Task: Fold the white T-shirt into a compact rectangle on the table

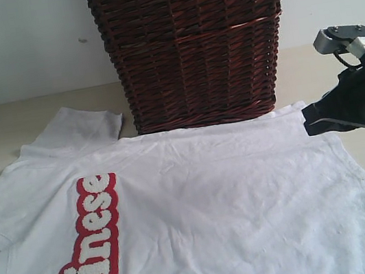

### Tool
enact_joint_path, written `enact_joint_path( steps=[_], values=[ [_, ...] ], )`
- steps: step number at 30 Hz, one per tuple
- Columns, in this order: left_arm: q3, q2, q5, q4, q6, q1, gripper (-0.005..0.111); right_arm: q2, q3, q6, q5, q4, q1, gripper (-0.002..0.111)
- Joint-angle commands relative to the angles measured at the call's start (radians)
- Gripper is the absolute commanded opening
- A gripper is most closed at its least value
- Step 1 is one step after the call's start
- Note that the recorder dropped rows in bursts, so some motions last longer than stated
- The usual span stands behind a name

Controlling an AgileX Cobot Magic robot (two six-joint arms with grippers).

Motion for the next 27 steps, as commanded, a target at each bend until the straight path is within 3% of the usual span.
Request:
enact_joint_path(
  steps=[1, 12, 18, 20, 23, 27],
  values=[
    [0.06, 0.0, -0.001, -0.062, 0.016, -0.007, 0.04, -0.002, -0.01, -0.008, 0.005, -0.001, -0.004, 0.0],
    [0.082, 0.0, -0.001, -0.067, 0.073, -0.007, 0.04, -0.002, -0.01, -0.008, 0.009, -0.001, -0.004, 0.0],
    [0.009, 0.0, -0.023, -0.208, 0.112, -0.007, 0.036, -0.002, -0.01, -0.008, 0.009, -0.001, -0.004, 0.0],
    [-0.027, 0.0, -0.116, -0.236, 0.152, -0.007, 0.026, -0.002, -0.01, -0.008, 0.009, -0.001, -0.004, 0.0],
    [-0.055, 0.0, -0.303, -0.238, 0.193, -0.007, 0.001, -0.002, -0.01, -0.008, 0.009, -0.001, -0.004, 0.0],
    [-0.049, 0.006, -0.635, -0.237, 0.205, -0.007, 0.0, -0.002, -0.01, -0.008, 0.011, -0.001, -0.004, 0.0]
  ],
)
